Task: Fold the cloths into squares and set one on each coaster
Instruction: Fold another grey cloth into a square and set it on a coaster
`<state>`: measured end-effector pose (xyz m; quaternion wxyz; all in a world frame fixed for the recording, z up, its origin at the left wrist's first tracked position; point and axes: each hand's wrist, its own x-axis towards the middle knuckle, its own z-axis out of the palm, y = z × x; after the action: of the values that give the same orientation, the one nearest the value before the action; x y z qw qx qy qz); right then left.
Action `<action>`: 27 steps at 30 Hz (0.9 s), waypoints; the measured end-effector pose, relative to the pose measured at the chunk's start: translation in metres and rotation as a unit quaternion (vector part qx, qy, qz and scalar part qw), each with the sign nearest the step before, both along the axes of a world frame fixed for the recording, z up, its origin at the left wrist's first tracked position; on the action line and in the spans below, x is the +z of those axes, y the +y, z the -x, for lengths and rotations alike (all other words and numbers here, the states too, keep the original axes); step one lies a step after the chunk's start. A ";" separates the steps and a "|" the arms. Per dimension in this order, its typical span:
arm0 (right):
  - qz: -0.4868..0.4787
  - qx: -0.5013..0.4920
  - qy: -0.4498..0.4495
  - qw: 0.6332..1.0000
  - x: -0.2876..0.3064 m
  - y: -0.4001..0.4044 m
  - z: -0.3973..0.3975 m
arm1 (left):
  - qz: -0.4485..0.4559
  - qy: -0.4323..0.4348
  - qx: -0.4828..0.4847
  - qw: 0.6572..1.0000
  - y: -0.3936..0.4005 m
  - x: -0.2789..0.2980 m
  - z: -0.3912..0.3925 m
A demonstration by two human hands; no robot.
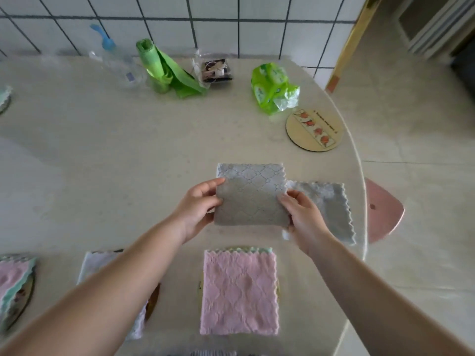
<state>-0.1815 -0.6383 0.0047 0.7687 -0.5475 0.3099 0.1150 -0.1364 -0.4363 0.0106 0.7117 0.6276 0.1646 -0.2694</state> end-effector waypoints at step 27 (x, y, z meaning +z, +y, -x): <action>0.376 0.251 -0.082 0.888 -0.036 -0.222 -0.188 | -0.228 -0.144 -0.116 0.956 -0.216 -0.030 -0.182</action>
<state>0.0067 -0.8601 -0.0317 0.4731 -0.8627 0.1182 0.1339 0.0454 -0.6523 -0.0194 0.5297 0.8200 0.0436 -0.2127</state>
